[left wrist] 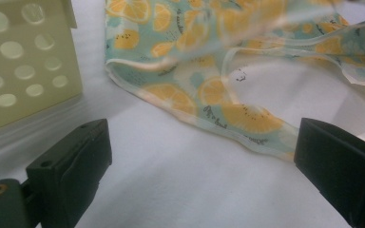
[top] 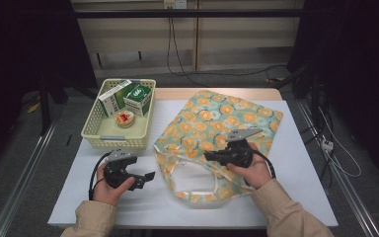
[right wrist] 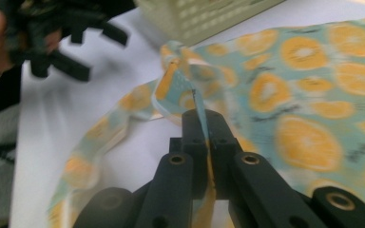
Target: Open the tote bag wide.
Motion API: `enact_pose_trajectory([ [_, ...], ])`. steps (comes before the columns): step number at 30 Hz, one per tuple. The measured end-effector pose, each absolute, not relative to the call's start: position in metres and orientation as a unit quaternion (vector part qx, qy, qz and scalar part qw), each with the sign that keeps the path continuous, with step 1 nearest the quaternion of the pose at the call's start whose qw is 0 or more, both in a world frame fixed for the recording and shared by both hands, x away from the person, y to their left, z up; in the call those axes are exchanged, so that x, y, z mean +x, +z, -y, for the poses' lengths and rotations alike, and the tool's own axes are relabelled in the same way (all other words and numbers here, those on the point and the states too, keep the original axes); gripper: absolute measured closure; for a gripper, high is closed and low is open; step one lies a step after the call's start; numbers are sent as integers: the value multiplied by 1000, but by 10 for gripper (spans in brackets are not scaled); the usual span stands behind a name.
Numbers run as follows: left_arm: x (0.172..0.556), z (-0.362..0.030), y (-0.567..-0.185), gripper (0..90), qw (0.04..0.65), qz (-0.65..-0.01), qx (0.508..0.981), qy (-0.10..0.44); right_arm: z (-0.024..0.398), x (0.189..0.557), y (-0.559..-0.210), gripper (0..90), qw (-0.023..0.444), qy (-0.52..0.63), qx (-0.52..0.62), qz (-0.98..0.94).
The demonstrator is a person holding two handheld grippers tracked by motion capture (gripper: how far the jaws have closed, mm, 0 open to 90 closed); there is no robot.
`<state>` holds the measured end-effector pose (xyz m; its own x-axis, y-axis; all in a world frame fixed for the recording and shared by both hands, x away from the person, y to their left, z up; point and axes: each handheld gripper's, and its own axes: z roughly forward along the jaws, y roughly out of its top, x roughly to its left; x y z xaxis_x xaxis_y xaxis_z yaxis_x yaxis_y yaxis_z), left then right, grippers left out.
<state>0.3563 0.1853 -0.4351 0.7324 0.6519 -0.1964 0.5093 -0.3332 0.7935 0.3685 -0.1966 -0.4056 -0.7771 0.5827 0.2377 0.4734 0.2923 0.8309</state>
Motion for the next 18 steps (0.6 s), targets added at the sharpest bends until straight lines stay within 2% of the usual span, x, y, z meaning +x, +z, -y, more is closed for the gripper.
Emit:
enact_pose_trajectory([
  [6,355,-186,-435,51,451,-359,813,77,225,390,-413,884,62,502,361,-783],
  [15,354,-187,-435,51,452,-358,814,77,239,416,-431,876,74,488,384,-781],
  [18,354,-187,-436,50,454,-359,812,76,244,423,-438,846,82,478,392,-782],
])
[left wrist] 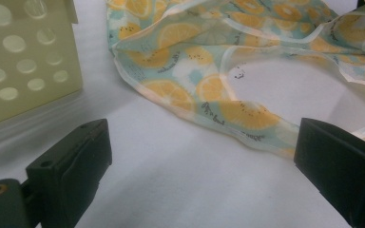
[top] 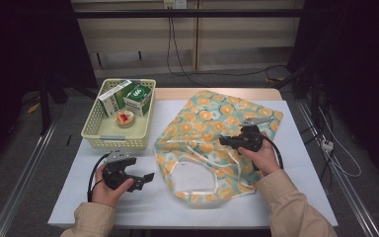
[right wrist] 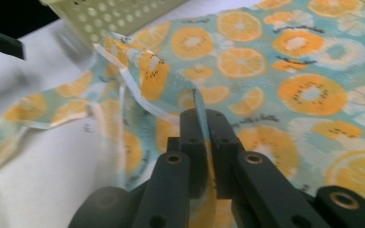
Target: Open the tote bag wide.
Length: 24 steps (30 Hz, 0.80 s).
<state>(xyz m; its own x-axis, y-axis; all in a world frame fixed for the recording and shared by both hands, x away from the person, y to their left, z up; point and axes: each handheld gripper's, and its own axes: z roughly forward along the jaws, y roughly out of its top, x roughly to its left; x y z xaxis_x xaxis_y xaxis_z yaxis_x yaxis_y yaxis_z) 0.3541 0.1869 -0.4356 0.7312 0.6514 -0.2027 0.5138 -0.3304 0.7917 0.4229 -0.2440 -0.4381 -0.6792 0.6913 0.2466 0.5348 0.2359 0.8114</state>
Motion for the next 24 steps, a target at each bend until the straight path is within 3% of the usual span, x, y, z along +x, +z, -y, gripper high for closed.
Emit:
enact_pose_trajectory([
  [3,355,-185,-436,51,451,-356,815,73,249,426,-444,811,89,465,406,-782],
  [9,357,-184,-437,50,448,-353,819,71,255,417,-436,603,120,448,423,-779],
  [15,357,-181,-436,50,452,-351,817,73,243,401,-419,476,139,451,394,-789],
  [24,357,-183,-435,50,454,-351,816,75,214,383,-432,503,109,436,332,-829],
])
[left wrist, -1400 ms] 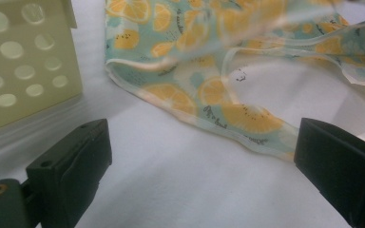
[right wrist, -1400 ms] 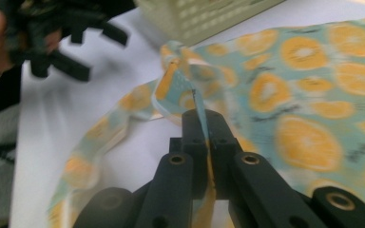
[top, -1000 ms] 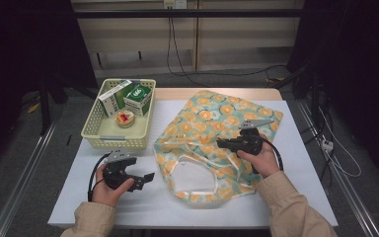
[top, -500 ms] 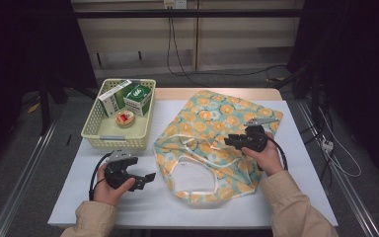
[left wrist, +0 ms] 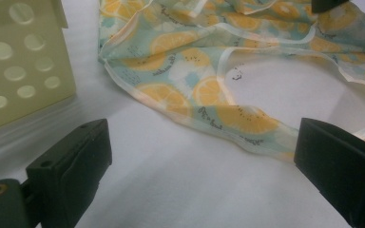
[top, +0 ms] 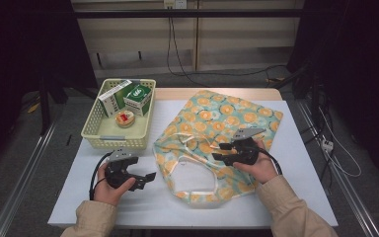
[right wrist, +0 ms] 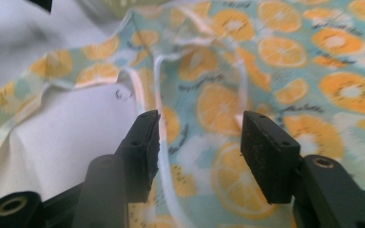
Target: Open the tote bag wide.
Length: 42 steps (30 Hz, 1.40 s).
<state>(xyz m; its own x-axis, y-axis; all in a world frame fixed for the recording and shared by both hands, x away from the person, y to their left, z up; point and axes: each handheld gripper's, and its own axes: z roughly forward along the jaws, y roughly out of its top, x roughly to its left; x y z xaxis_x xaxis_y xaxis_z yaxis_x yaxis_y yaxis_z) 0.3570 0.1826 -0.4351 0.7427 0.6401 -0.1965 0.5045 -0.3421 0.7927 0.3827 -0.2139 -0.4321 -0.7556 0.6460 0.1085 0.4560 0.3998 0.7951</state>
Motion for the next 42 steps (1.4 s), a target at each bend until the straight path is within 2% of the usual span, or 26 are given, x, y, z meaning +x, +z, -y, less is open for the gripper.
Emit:
enact_pose_trajectory([
  [8,359,-182,-435,50,455,-350,816,72,201,378,-455,605,89,398,311,-858],
  [21,361,-184,-437,50,454,-351,816,72,194,372,-461,598,120,388,295,-865],
  [33,357,-193,-432,49,466,-349,809,86,197,375,-463,830,124,397,299,-859],
  [42,355,-197,-431,49,464,-352,808,88,200,378,-463,887,117,400,310,-854],
])
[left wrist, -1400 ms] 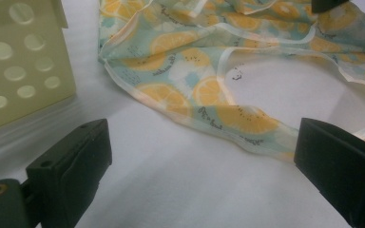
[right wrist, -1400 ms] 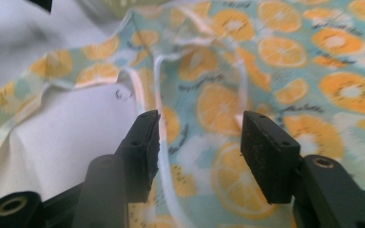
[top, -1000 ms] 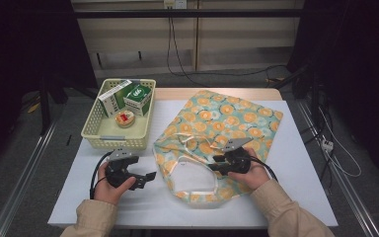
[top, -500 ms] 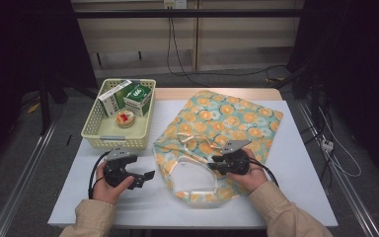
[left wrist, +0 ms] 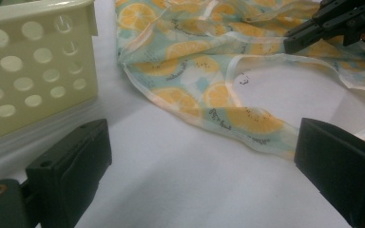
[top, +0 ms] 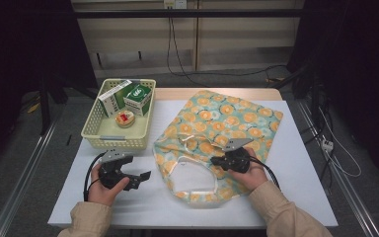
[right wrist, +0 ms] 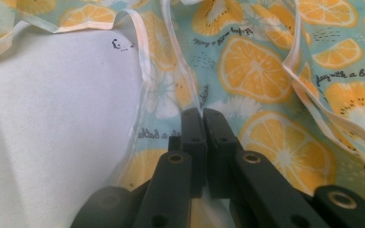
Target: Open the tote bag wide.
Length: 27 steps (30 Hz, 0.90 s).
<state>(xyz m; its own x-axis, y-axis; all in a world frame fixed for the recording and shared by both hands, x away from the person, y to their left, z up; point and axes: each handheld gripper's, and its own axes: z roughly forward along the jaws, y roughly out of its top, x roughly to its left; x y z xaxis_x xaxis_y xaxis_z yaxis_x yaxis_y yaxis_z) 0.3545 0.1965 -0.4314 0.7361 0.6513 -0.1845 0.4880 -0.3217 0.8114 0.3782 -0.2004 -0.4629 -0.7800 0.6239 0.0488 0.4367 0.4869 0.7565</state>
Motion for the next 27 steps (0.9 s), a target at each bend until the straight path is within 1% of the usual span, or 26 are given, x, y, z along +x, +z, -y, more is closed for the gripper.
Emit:
enact_pose_trajectory([
  [10,356,-195,-432,49,463,-347,811,87,202,376,-455,900,95,412,317,-849],
  [21,356,-194,-431,49,464,-346,811,88,191,369,-446,900,69,426,299,-851],
  [27,356,-194,-430,49,464,-345,811,89,197,371,-438,900,75,444,308,-838],
])
